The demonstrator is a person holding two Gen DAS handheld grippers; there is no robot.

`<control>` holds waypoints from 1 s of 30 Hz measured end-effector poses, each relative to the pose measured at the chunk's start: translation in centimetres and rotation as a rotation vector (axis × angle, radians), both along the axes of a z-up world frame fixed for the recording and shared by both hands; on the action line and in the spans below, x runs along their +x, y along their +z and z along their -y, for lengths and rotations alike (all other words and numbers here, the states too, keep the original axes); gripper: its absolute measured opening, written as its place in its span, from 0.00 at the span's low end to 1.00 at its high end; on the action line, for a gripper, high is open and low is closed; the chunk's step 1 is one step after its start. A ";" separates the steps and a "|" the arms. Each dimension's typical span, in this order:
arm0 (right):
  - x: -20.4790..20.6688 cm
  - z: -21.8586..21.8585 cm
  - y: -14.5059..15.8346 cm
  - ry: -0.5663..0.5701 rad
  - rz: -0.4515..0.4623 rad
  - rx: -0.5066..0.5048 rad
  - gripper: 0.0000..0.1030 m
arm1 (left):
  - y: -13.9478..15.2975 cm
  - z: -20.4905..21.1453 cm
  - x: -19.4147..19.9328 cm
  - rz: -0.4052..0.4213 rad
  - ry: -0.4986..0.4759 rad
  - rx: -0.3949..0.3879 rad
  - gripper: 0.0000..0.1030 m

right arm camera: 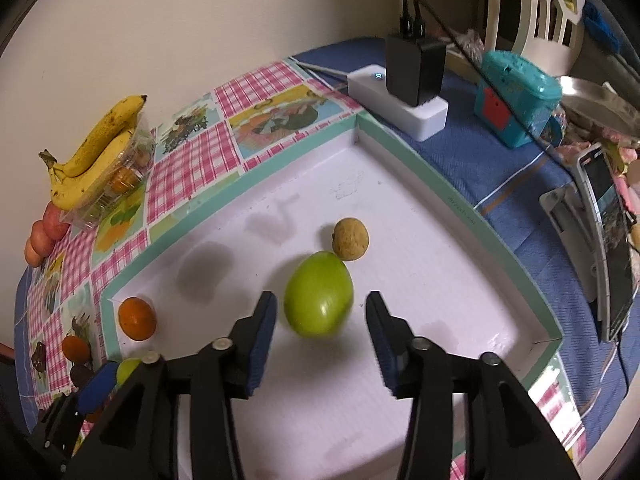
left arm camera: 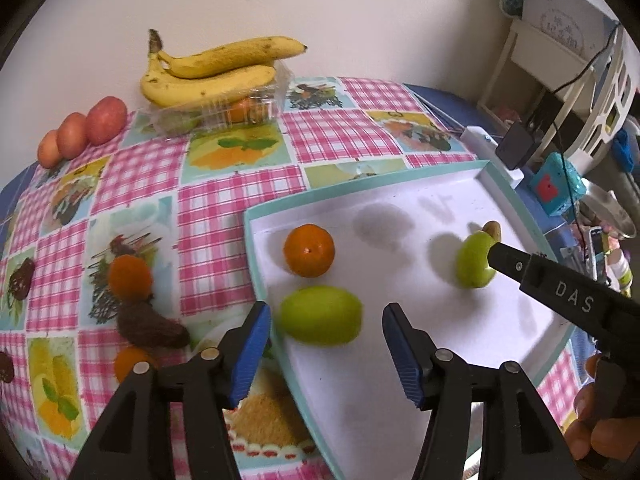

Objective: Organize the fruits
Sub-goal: 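Carry both green fruits into the white tray and open both tools, then withdraw both open tools from the tray toward the remaining fruits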

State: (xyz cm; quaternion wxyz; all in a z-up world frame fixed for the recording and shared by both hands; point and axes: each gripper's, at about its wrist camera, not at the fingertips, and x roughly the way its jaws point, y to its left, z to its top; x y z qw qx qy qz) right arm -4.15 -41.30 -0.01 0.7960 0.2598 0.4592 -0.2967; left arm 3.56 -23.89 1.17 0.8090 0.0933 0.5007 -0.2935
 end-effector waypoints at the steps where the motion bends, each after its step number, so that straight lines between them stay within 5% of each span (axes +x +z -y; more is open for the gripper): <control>1: -0.1 -0.2 0.3 0.005 0.004 -0.001 0.50 | 0.2 -0.3 0.0 -0.003 0.006 -0.001 0.62; 17: -1.4 -5.4 2.0 0.108 -0.030 -0.024 0.50 | 0.0 -10.5 0.7 -0.047 0.280 0.092 0.69; 30: -2.2 -9.3 1.1 0.175 -0.101 -0.054 0.50 | -0.2 -12.8 0.5 -0.073 0.329 0.130 0.76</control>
